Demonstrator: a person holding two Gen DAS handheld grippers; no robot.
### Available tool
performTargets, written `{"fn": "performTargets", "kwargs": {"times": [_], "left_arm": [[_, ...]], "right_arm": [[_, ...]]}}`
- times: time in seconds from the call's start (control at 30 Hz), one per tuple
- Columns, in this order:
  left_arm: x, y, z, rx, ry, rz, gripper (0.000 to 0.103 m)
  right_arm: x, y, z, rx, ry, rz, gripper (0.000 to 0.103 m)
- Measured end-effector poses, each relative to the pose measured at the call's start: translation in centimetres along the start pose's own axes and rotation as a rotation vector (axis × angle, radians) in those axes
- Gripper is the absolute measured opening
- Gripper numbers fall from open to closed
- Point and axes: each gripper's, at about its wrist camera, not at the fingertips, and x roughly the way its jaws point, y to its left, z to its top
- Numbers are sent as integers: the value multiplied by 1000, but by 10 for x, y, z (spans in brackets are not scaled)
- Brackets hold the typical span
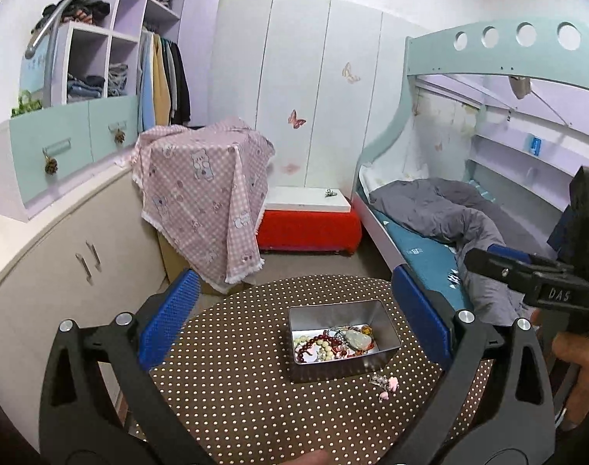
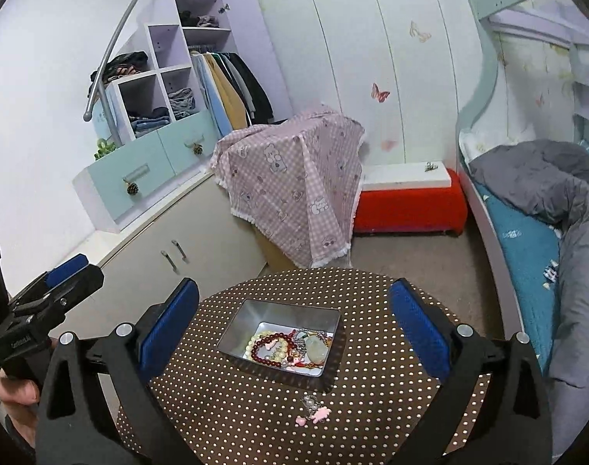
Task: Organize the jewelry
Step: 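Move both tools back toward the pink charm and pearl earring beside the box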
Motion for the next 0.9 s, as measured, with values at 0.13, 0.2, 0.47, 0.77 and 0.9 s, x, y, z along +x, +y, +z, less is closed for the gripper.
{"fn": "performTargets", "kwargs": {"times": [0.13,0.2,0.47,0.77,0.9], "left_arm": [[-7,0,-9,-3,-7,16,97],[-9,1,-14,-12,-8,30,97],[-11,12,-43,-45,27,57,97],[3,18,-79,-56,116,69,97],[10,16,-91,-55,148,69,97]], "right_arm": [[-7,4,-7,-23,6,-5,95],[-8,5,-13,-27,18,-5,95],[1,-6,-56,3,107,-88,95],[49,-15,-120,53,281,-180,95],[71,-9,-134,40,329,-191,89]]}}
